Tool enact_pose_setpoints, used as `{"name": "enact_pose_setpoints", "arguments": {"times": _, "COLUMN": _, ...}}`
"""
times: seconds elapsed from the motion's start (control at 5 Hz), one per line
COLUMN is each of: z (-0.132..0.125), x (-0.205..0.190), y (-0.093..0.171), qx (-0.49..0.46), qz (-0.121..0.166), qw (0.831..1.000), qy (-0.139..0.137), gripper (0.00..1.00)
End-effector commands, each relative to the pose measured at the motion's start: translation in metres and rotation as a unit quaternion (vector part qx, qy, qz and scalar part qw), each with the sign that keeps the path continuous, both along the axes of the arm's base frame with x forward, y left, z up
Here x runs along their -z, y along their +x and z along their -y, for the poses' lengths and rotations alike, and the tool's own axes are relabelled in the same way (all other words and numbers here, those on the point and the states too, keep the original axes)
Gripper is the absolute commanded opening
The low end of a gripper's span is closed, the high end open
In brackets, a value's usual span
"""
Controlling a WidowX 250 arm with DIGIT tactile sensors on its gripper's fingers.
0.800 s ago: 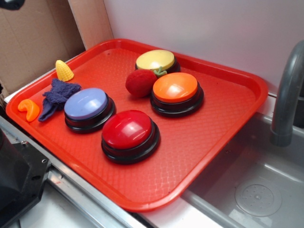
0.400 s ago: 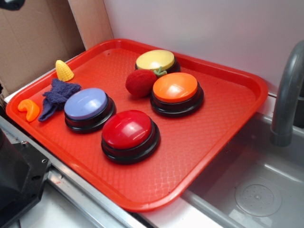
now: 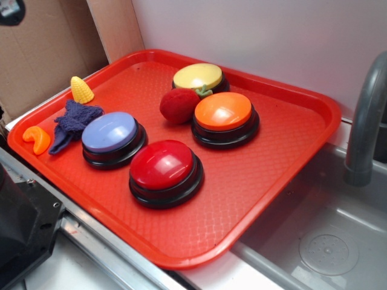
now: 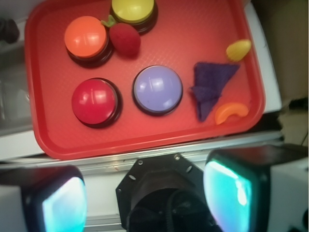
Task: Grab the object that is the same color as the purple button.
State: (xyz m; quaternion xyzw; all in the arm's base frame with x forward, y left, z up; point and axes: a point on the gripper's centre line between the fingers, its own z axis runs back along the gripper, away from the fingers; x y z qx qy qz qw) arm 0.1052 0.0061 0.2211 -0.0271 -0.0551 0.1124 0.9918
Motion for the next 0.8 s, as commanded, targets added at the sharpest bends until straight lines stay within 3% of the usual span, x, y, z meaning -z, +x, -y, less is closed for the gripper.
{"name": "enact_pose_setpoints", "arguments": {"times": 0.0, "z": -0.044, "x": 0.022, "y": 0.003, "qx": -0.155, "qz": 0.036, "qw": 0.987, "qy": -0.009, "gripper": 1.0}}
{"name": "enact_pose_setpoints", "arguments": {"times": 0.4, "z": -0.084, "x": 0.054, "y": 0.018, "qx": -0.294, "qz": 0.045, "qw": 0.954, "qy": 0.022, "gripper": 1.0}}
{"name": "enact_pose_setpoints", "arguments": {"times": 0.6, "z": -0.1, "x": 0.073, "y": 0.026, "qx": -0.366, "qz": 0.062, "qw": 0.928, "qy": 0.021, "gripper": 1.0}}
